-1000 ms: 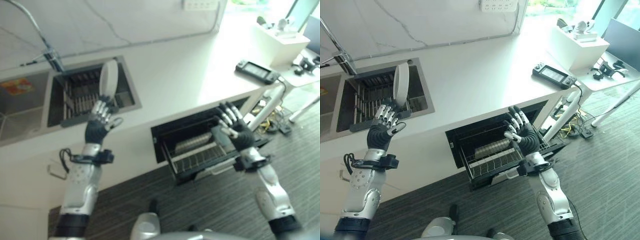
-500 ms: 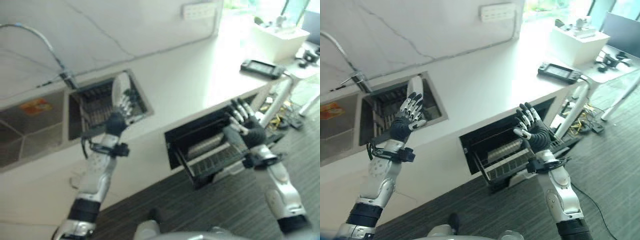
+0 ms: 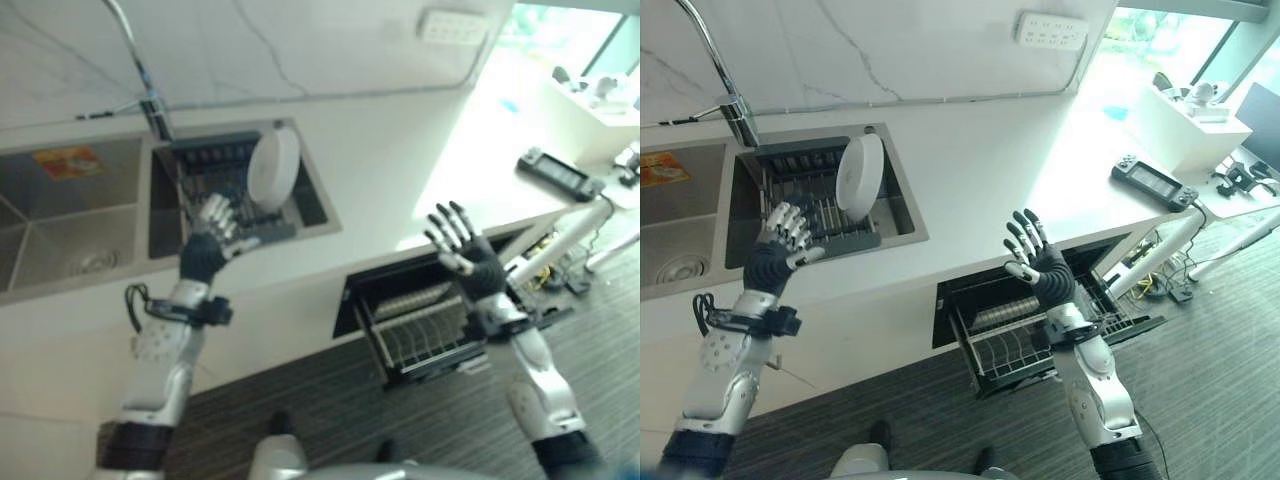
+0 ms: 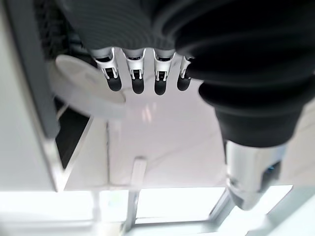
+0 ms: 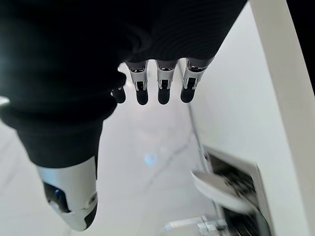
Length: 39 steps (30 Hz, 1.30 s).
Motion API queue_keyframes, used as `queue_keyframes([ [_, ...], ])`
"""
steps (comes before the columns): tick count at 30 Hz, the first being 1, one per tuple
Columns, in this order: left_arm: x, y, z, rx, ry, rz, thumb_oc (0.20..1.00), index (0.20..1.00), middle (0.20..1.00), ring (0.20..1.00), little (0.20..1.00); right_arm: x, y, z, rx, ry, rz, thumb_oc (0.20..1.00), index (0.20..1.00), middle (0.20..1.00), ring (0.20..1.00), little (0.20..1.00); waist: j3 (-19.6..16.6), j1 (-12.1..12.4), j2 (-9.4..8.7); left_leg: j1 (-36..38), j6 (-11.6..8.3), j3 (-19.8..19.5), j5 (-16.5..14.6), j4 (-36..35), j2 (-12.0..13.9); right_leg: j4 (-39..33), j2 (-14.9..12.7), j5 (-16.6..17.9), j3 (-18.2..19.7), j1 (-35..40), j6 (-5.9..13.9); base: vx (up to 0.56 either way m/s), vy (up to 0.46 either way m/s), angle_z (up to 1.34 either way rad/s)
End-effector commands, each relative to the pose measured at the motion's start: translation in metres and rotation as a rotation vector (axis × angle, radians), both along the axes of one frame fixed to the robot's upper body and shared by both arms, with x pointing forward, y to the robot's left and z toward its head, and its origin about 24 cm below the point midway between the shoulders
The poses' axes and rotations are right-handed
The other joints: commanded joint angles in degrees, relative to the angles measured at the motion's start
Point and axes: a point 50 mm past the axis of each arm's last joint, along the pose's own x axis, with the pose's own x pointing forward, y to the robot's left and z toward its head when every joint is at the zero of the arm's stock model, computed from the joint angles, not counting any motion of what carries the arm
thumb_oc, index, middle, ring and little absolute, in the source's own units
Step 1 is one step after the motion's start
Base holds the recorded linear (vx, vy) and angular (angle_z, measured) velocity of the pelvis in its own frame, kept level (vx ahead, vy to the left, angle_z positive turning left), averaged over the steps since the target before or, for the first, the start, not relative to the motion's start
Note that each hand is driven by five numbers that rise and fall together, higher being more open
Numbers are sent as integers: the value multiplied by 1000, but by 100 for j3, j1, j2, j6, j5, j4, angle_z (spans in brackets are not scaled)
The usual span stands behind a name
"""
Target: Place the dishes in the dishwasher.
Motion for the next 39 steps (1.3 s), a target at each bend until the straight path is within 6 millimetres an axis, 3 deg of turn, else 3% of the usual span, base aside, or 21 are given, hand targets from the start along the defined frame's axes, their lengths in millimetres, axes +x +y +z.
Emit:
queue_keyframes([
  [1,8,2,29,20,-140,-13,1000,1000,1000,1000,1000,4,2,32,21,-152,19,1000,1000,1000,1000,1000,-283,-33,194,-217,-202,-272,-9,-35,73,180,-389,-301,-31,397,254,74,48,2],
  [4,6,-3,26,1,-131,-44,1000,1000,1000,1000,1000,7,5,33,10,-150,32,1000,1000,1000,1000,1000,-321,-4,241,-135,-229,-298,4,-106,71,82,-376,-263,-29,437,238,60,45,4],
  [8,2,-21,27,58,-145,-213,1000,1000,1000,1000,1000,7,5,37,27,-160,28,1000,1000,1000,1000,1000,-351,59,252,-146,-234,-418,-39,-46,26,124,-389,-283,-68,449,232,49,23,15],
  [11,2,-30,32,-26,-152,-334,1000,1000,1000,1000,1000,8,8,36,53,-157,25,1000,1000,1000,1000,1000,-395,85,282,-79,-218,-427,-41,-135,3,75,-407,-281,-133,493,267,18,27,12],
  [13,2,-44,24,-105,-91,-474,1000,1000,1000,1000,1000,9,11,34,52,-164,26,1000,1000,1000,1000,1000,-422,83,302,-31,-202,-432,-58,-172,-9,71,-423,-266,-160,494,285,16,29,8],
  [16,-3,-72,-14,-168,132,-667,1000,1000,1000,1000,1000,8,16,34,56,-169,53,1000,1000,1000,1000,1000,-432,68,312,16,-188,-395,-103,-165,-18,72,-456,-231,-184,488,311,9,31,15],
  [20,-31,-91,-85,27,464,-807,1000,1000,1000,1000,1000,13,14,41,42,-191,112,1000,1000,1000,1000,1000,-445,39,318,13,-137,-309,-209,-37,-36,88,-500,-224,-182,470,355,19,57,2],
  [23,-46,-84,-132,173,678,-796,1000,1000,1000,1000,1000,24,16,51,60,-206,144,1000,1000,1000,1000,1000,-455,40,309,9,-107,-252,-285,89,-61,101,-541,-214,-205,497,395,51,78,1],
  [24,-46,-84,-133,178,684,-796,1000,1000,1000,1000,1000,25,16,51,61,-207,145,1000,1000,1000,1000,1000,-451,43,309,8,-105,-252,-289,95,-64,102,-543,-215,-209,501,398,65,80,6],
  [25,-51,-78,-148,203,767,-781,1000,1000,1000,1000,1000,29,17,55,82,-209,155,1000,1000,1000,1000,1000,-453,59,306,19,-89,-245,-307,110,-77,112,-556,-219,-232,519,409,114,118,12],
  [26,-66,-69,-177,297,908,-767,1000,1000,1000,1000,1000,43,21,62,140,-204,162,1000,1000,1000,1000,1000,-477,141,297,54,-66,-273,-328,73,-111,134,-590,-212,-298,566,429,144,143,18],
  [31,-107,-42,-227,447,1151,-621,1000,1000,1000,1000,1000,71,33,82,193,-192,132,1000,1000,1000,1000,1000,-502,460,257,37,-38,-448,-349,19,-197,169,-702,-139,-540,645,427,147,119,23],
  [35,-128,-16,-245,449,1274,-469,1000,1000,1000,1000,1000,88,32,96,198,-181,96,1000,1000,1000,1000,1000,-445,710,189,-93,-34,-646,-343,81,-232,192,-762,-77,-734,703,438,127,79,26],
  [39,-142,-6,-251,435,1339,-429,1000,1000,1000,1000,1000,100,21,105,196,-172,43,1000,1000,1000,1000,1000,-381,973,183,-161,-30,-833,-373,162,-264,301,-858,-60,-968,787,445,128,84,24],
])
